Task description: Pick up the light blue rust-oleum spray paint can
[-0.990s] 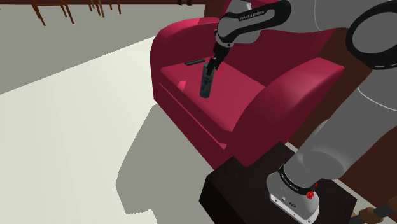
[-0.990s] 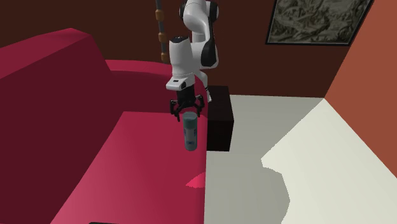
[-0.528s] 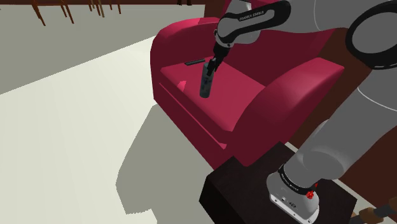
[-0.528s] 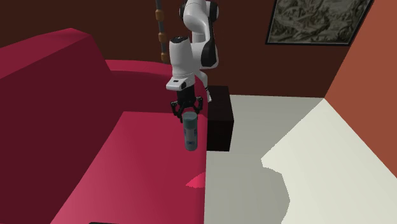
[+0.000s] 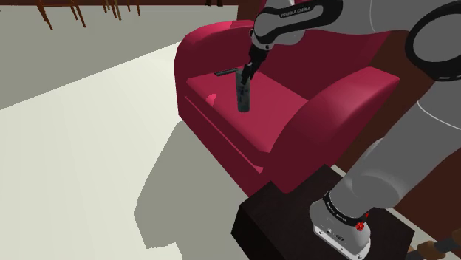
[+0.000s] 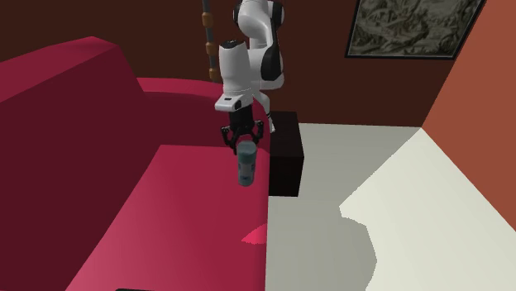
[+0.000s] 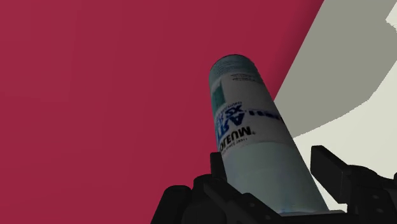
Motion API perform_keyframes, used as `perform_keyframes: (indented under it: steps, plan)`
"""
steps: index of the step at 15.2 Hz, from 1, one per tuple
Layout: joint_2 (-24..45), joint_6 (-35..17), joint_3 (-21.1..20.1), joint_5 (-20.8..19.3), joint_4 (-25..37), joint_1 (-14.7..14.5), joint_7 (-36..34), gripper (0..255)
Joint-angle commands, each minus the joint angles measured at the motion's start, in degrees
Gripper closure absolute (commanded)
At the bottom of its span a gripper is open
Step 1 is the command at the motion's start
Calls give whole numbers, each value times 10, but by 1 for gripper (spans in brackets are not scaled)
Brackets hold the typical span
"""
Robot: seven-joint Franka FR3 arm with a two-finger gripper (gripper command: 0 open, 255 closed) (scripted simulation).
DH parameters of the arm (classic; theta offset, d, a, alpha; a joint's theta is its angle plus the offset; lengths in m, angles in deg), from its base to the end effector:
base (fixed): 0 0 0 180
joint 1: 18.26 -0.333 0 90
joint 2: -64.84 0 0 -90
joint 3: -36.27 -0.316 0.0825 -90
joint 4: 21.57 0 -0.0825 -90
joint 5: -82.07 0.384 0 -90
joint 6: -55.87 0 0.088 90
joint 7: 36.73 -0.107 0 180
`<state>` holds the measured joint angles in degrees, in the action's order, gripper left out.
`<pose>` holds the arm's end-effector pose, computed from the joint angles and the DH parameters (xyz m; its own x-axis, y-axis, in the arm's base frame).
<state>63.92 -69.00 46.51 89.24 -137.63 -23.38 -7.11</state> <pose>0.5632 -0.0461 0.4714 0.9161 0.3474 0.2002 0.3582 -0.9334 -0.0194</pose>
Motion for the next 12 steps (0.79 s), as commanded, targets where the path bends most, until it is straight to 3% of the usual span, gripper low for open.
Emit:
perform_keyframes:
  steps: [1, 12]
  plan:
    - [-3, 15, 0, -2, 12, 0, -3, 255]
    - [-16, 83, 0, -9, 69, 0, -13, 255]
